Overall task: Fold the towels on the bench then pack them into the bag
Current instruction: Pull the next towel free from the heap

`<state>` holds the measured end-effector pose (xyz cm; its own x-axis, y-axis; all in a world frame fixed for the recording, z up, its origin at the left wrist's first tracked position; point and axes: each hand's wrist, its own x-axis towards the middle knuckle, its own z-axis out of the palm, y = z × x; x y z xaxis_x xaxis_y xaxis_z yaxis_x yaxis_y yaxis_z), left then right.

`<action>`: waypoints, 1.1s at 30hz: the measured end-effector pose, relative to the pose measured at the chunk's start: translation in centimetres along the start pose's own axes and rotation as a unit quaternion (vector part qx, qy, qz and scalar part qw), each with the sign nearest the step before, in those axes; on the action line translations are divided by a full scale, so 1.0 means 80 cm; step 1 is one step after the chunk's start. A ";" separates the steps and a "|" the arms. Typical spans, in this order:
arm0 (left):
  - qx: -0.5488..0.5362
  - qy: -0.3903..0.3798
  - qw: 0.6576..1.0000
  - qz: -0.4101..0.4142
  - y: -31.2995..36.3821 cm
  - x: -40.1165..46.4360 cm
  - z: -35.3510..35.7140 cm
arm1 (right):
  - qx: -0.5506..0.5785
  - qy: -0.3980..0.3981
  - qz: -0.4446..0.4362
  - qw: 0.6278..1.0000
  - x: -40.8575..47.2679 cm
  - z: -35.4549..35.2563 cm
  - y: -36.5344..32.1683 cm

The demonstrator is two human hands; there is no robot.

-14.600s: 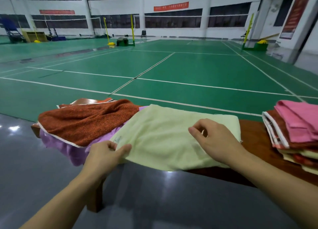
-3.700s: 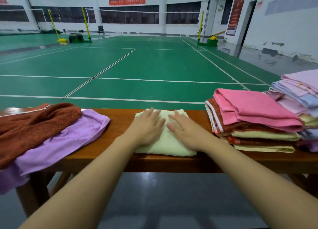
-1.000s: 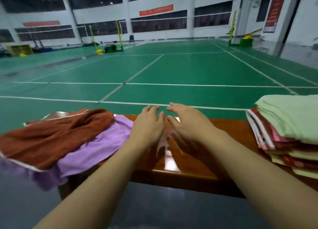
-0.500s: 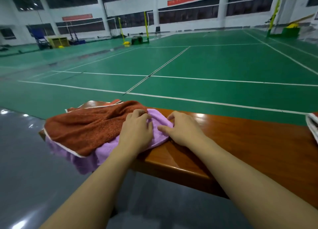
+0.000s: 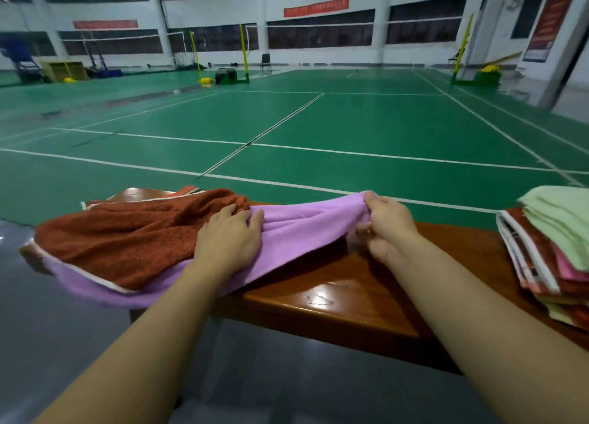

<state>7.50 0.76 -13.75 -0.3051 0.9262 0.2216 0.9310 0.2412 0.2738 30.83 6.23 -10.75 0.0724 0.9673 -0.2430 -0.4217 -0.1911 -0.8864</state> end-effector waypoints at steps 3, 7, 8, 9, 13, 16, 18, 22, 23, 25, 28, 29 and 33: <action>-0.007 -0.031 1.000 0.001 0.008 0.004 0.004 | 0.006 0.065 -0.031 0.997 0.003 -0.026 -0.015; 0.011 -0.049 0.999 -0.005 0.006 0.009 0.011 | -0.076 0.200 -0.148 0.966 0.001 -0.070 -0.046; 0.011 -0.046 0.999 -0.005 0.007 0.009 0.012 | -0.090 0.225 -0.178 0.954 -0.002 -0.082 -0.052; 0.010 -0.038 0.999 -0.002 0.010 0.008 0.012 | -0.119 0.244 -0.214 0.938 -0.004 -0.093 -0.057; 0.016 -0.016 1.000 0.020 0.029 0.000 0.019 | -0.355 0.207 -0.275 0.869 -0.010 -0.115 -0.064; 0.010 -0.014 1.000 0.009 0.042 -0.003 0.020 | -0.523 0.192 -0.333 0.761 -0.015 -0.114 -0.057; 0.021 -0.025 0.999 0.001 0.045 -0.002 0.022 | -0.569 0.148 -0.400 0.703 -0.027 -0.102 -0.046; 0.021 0.010 0.999 0.042 0.053 -0.008 0.025 | -0.618 -0.172 -0.371 0.671 -0.047 -0.061 -0.002; 0.003 0.018 0.997 0.073 0.058 -0.011 0.023 | -0.640 -0.228 -0.345 0.648 -0.048 -0.050 0.011; -0.060 -0.015 0.992 0.107 0.070 -0.018 0.017 | -0.684 -0.273 -0.287 0.613 -0.046 -0.036 0.033; -0.055 -0.064 0.991 0.103 0.063 -0.018 0.025 | -0.777 -0.230 -0.233 0.538 -0.041 -0.036 0.043; -0.038 -0.059 0.993 0.095 0.055 -0.015 0.028 | -0.797 -0.215 -0.212 0.523 -0.041 -0.038 0.040; -0.027 -0.048 0.997 0.050 0.024 -0.002 0.026 | -0.835 -0.173 -0.125 0.507 -0.049 -0.058 0.017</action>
<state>9.72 1.71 -15.22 -0.1877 0.9689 0.1611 0.9432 0.1321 0.3047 34.15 1.39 -12.81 -0.3492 0.9125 -0.2131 0.9363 0.3489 -0.0404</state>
